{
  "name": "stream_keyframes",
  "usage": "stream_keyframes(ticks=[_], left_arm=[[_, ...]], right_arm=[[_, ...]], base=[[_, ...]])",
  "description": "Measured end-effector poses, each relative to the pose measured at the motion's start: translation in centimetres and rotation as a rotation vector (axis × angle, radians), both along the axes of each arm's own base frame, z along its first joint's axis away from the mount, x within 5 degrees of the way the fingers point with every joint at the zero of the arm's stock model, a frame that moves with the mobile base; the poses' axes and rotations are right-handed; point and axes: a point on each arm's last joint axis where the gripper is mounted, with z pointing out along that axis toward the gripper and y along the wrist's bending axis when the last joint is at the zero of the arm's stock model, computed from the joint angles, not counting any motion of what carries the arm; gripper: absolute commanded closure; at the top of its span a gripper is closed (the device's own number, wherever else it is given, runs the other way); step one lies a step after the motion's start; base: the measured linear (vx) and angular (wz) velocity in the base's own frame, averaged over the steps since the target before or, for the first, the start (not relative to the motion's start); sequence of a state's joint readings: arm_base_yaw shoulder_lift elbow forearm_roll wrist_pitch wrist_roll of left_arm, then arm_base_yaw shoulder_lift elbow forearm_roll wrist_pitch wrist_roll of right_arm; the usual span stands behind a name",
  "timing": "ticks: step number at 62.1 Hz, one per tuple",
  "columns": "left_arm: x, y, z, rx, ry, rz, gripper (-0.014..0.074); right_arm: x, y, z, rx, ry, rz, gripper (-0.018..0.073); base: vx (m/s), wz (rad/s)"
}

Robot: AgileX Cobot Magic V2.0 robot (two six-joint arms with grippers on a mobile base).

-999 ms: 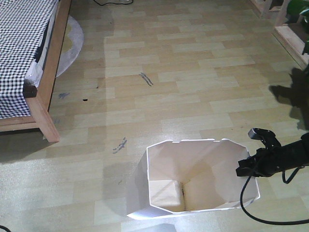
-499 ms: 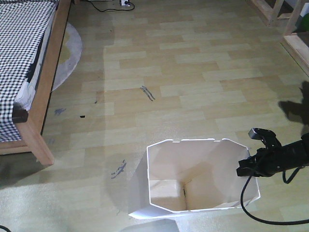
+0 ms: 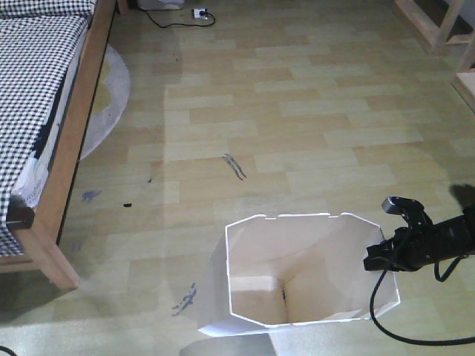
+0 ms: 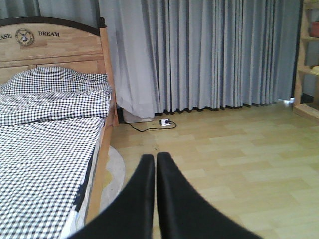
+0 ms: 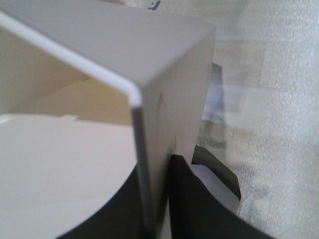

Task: Move trash bin to bedside with robot
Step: 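Hold the bin in the right gripper while turning toward the bed, then carry the held bin toward the curtains beside the bed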

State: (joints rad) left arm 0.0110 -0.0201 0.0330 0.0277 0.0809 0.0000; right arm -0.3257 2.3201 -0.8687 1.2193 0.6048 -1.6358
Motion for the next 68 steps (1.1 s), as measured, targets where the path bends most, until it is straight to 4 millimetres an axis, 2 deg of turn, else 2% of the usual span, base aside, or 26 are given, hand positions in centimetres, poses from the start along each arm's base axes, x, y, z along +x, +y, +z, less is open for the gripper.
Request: stream_keyframes(ticks=[68], left_arm=[[0.00, 0.00, 0.00, 0.000, 0.000, 0.000, 0.0603]], right_arm=[[0.00, 0.01, 0.00, 0.001, 0.000, 0.000, 0.0564]], base=[[0.33, 0.03]])
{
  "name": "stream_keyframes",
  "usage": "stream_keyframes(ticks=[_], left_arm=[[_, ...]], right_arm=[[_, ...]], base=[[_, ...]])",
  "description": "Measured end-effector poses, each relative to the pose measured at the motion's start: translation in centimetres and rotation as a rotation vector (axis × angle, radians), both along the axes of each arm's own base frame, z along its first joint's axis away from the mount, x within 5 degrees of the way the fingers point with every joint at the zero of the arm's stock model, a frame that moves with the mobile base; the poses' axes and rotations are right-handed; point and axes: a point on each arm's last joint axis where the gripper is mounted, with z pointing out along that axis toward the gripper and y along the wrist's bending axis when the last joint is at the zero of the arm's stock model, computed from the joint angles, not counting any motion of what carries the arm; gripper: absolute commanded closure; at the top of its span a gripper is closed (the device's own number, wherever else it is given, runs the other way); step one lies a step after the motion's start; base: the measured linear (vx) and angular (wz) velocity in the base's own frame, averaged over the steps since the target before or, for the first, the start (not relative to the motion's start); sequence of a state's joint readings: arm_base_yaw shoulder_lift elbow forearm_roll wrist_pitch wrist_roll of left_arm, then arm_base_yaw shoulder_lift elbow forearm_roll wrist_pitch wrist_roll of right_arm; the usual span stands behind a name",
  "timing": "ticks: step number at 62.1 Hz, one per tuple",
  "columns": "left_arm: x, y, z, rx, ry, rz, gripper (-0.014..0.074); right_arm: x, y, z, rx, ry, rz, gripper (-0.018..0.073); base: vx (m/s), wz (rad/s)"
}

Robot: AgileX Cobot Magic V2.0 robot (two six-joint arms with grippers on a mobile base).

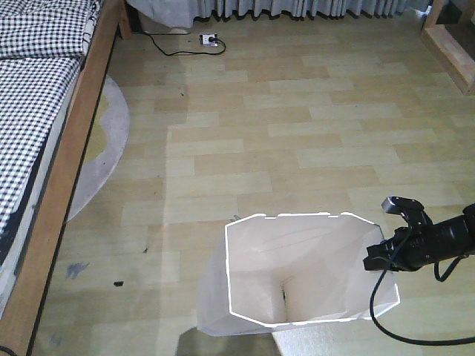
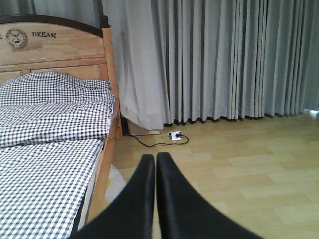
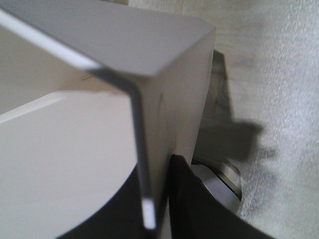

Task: Move trash bin to bedside with robot
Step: 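Carry the held bin toward the curtains beside the bed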

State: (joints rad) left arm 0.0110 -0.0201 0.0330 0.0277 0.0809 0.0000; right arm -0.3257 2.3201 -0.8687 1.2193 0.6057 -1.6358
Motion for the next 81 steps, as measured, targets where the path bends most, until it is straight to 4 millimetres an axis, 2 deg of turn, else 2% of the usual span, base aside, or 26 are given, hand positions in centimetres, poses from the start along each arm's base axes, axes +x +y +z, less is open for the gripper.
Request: stream_keyframes(ticks=[81], left_arm=[[0.00, 0.00, 0.00, 0.000, 0.000, 0.000, 0.0603]], right_arm=[[0.00, 0.00, 0.00, 0.000, 0.000, 0.000, 0.0564]], base=[[0.29, 0.02]])
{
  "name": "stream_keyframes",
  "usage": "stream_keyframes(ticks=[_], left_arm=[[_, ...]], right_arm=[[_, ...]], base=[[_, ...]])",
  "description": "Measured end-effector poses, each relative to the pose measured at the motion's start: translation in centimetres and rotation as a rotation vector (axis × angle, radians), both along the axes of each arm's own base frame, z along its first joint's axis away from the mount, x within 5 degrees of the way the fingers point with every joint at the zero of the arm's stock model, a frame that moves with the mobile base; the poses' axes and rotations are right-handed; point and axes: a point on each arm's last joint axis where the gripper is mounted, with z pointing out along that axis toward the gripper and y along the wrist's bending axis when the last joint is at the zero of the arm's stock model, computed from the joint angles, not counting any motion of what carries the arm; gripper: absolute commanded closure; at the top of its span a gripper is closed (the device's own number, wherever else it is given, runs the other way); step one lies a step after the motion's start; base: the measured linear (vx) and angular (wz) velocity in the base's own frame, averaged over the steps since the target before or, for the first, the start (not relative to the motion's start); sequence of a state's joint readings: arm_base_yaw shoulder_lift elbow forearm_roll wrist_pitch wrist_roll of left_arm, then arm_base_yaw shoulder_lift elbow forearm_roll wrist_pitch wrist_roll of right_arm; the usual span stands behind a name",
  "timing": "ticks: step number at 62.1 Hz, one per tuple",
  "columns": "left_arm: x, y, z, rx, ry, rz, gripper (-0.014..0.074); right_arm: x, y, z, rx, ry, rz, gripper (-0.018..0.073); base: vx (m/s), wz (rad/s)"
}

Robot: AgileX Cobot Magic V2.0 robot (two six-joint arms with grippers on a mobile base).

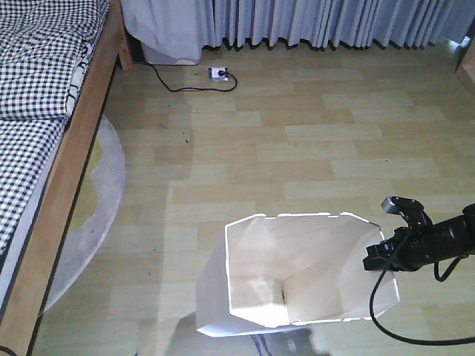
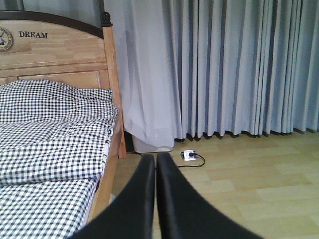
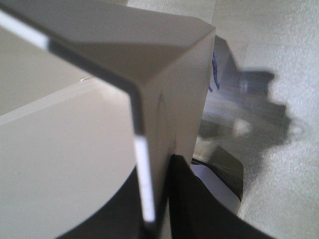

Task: Move trash bin to bedside with robot
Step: 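Carry the held bin toward the curtains beside the bed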

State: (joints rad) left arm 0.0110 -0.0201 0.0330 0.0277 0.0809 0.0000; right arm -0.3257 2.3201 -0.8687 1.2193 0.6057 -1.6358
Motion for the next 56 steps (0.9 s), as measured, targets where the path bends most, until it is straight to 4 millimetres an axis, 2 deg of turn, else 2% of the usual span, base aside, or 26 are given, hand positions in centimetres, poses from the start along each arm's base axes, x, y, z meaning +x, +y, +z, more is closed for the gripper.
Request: stream_keyframes(ticks=[56], left_arm=[[0.00, 0.00, 0.00, 0.000, 0.000, 0.000, 0.0603]], right_arm=[[0.00, 0.00, 0.00, 0.000, 0.000, 0.000, 0.0564]], base=[[0.27, -0.05]])
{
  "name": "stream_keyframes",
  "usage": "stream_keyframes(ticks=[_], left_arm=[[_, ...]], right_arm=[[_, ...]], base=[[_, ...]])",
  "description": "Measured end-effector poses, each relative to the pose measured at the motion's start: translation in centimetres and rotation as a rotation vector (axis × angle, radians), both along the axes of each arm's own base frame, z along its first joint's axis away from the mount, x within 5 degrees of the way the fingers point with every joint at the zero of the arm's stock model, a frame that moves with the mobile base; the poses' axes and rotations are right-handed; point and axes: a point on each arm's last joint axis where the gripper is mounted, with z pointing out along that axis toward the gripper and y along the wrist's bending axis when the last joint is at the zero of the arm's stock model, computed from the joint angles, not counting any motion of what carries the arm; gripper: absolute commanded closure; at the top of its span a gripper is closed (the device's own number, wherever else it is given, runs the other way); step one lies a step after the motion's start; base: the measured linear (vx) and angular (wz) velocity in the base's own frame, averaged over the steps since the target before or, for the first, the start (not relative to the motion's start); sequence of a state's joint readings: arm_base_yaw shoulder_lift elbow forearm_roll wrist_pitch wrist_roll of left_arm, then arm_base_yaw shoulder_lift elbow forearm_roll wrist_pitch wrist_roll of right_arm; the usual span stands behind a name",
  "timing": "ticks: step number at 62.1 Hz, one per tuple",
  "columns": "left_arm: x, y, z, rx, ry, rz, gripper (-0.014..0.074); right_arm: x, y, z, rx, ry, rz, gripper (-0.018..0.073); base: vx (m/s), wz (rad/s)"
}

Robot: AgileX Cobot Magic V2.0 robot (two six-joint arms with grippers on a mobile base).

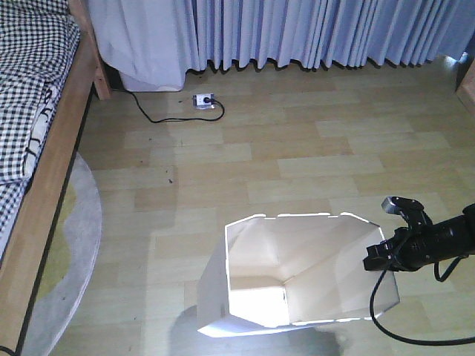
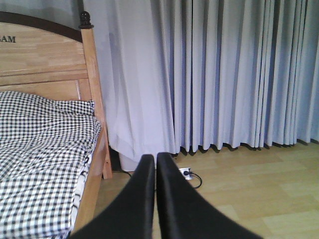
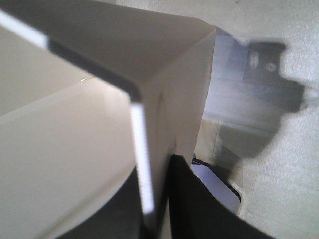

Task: Move trash bin to bedside with robot
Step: 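Carry the held bin toward the curtains beside the bed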

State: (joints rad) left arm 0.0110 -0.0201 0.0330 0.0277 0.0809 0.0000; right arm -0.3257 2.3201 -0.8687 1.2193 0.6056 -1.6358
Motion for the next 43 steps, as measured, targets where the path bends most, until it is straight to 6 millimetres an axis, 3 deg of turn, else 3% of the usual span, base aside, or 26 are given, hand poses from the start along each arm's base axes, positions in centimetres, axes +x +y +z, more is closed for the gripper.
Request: stream_keyframes(ticks=[43], left_arm=[[0.00, 0.00, 0.00, 0.000, 0.000, 0.000, 0.0603]], right_arm=[[0.00, 0.00, 0.00, 0.000, 0.000, 0.000, 0.0564]], base=[[0.24, 0.04]])
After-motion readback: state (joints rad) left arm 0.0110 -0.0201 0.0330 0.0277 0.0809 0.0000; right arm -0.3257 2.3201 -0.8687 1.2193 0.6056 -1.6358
